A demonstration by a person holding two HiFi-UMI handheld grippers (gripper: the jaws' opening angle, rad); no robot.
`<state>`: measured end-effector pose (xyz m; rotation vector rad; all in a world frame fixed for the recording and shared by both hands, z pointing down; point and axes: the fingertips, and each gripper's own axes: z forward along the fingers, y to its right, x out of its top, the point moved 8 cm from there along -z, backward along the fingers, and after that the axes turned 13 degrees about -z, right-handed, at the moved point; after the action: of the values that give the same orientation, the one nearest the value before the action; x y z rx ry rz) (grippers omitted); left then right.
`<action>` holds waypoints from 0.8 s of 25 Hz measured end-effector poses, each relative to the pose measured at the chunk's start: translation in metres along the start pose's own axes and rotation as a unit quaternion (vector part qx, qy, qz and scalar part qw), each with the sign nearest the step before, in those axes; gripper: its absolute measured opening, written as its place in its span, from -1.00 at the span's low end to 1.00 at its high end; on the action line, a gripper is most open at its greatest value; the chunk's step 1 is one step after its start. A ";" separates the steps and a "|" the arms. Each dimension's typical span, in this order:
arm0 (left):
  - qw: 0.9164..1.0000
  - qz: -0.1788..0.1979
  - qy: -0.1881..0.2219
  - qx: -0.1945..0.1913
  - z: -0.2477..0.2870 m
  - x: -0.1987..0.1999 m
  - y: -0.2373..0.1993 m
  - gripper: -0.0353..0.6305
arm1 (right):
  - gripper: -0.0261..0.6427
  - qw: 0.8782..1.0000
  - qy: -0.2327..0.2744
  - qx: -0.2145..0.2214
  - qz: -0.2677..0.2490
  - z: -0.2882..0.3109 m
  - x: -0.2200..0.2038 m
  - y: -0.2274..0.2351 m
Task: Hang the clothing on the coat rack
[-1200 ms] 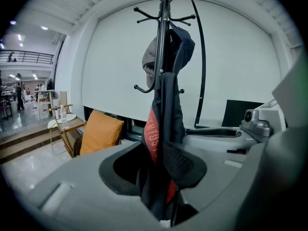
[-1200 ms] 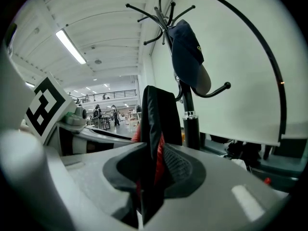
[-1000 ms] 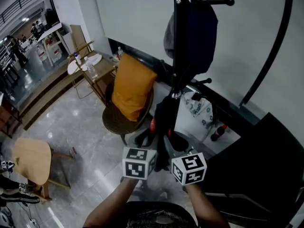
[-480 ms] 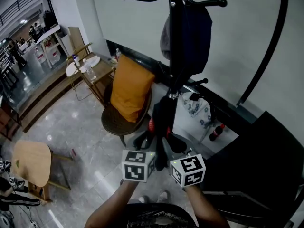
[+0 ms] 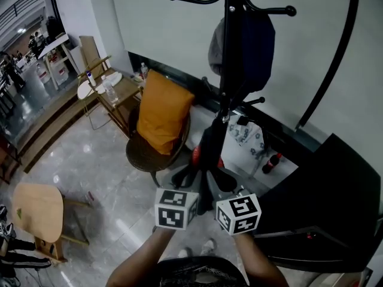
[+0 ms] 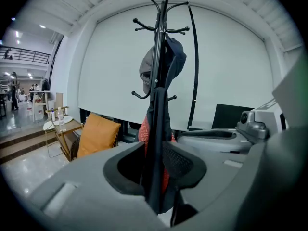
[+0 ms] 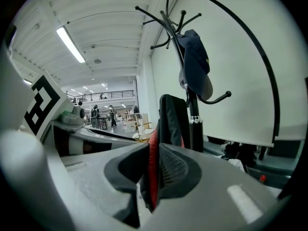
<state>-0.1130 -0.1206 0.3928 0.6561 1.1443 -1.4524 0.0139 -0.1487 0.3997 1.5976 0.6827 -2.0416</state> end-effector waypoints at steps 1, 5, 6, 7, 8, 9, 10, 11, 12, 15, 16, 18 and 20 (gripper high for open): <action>1.000 0.002 0.000 -0.005 -0.003 0.000 -0.001 -0.56 | -0.73 1.000 0.000 -0.003 0.000 0.000 0.001 -0.003; 1.000 0.009 0.001 -0.021 -0.014 0.001 -0.005 -0.57 | -0.75 1.000 -0.001 -0.014 -0.002 -0.003 0.005 -0.017; 1.000 0.010 -0.001 -0.025 -0.017 0.001 -0.005 -0.57 | -0.76 1.000 0.000 -0.017 -0.002 -0.004 0.006 -0.020; 1.000 0.010 -0.001 -0.028 -0.019 0.001 -0.006 -0.57 | -0.77 1.000 0.001 -0.020 -0.002 -0.005 0.007 -0.023; 0.999 0.011 -0.002 -0.031 -0.022 0.001 -0.007 -0.57 | -0.79 1.000 0.002 -0.022 -0.002 -0.006 0.008 -0.026; 0.999 0.012 -0.002 -0.034 -0.024 0.000 -0.008 -0.57 | -0.81 1.000 0.003 -0.024 -0.002 -0.007 0.009 -0.029; 0.999 0.014 -0.002 -0.038 -0.026 0.000 -0.009 -0.58 | -0.83 1.000 0.003 -0.026 -0.002 -0.009 0.010 -0.032; 0.999 0.015 -0.003 -0.041 -0.028 -0.001 -0.009 -0.58 | -0.84 1.000 0.003 -0.029 -0.002 -0.010 0.011 -0.035; 0.999 0.016 -0.004 -0.045 -0.031 -0.002 -0.010 -0.59 | -0.86 1.000 0.003 -0.031 -0.003 -0.011 0.011 -0.038; 0.998 0.021 -0.010 -0.051 -0.037 -0.005 -0.012 -0.65 | -0.90 0.999 0.002 -0.039 -0.004 -0.016 0.012 -0.046; 0.998 0.022 -0.011 -0.054 -0.039 -0.005 -0.012 -0.66 | -0.92 0.999 0.002 -0.041 -0.005 -0.017 0.012 -0.049; 0.998 0.025 -0.011 -0.060 -0.042 -0.007 -0.012 -0.67 | -0.92 0.999 0.001 -0.045 -0.008 -0.020 0.013 -0.053; 0.997 0.025 -0.011 -0.068 -0.045 -0.008 -0.012 -0.69 | -0.92 0.999 0.001 -0.050 -0.009 -0.024 0.013 -0.057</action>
<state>-0.1311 -0.0769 0.3865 0.5679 1.1896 -1.3238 -0.0070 -0.0902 0.3879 1.5423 0.7890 -1.9872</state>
